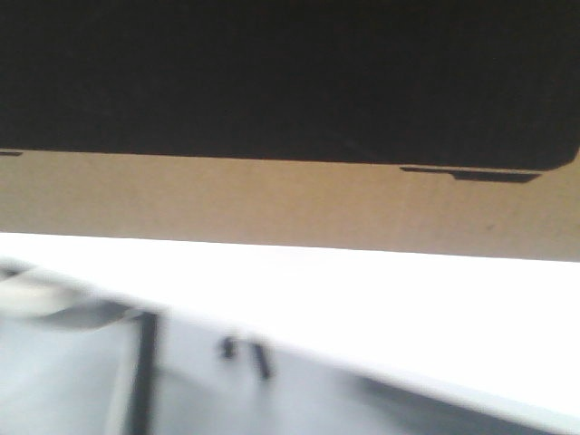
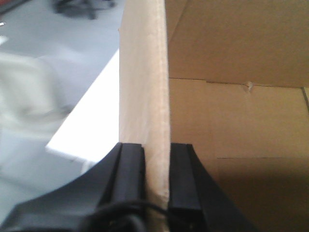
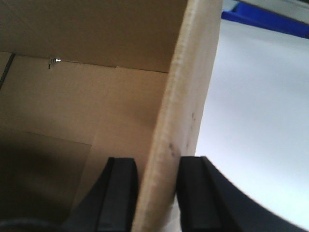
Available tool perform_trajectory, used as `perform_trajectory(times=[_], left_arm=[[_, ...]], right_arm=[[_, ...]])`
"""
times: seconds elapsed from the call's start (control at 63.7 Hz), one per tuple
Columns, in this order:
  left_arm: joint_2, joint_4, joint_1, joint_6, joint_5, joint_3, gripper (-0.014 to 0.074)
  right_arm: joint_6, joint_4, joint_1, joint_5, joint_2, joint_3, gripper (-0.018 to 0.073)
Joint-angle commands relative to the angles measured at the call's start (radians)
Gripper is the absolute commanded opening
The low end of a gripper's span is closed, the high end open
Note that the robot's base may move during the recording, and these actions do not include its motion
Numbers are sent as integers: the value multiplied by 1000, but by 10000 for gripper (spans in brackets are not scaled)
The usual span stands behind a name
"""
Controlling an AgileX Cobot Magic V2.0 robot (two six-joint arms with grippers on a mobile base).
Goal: Grab box from left shelf to table start
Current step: 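Hold the box above the white table as the base approaches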
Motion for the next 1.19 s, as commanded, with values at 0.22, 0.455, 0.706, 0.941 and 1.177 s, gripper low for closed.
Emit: perform_trajectory(times=[0.22, 0.455, 0.706, 0.941, 1.177], left_arm=[[-79, 109, -8, -14, -198, -44, -94], [-110, 129, -8, -14, -169, -44, -94], [-110, 148, -8, -14, -112, -18, -94], [-110, 148, -8, -14, -103, -18, -94], [-104, 132, -8, -12, -96, -18, -94]], right_arm=[[-13, -100, -9, -73, -6, -32, 57], [-13, -100, -9, -73, -6, -32, 57], [-13, -100, -9, -73, -6, -32, 57], [-13, -100, -9, -73, -6, -32, 57], [-13, -100, -9, -73, -6, -32, 57]])
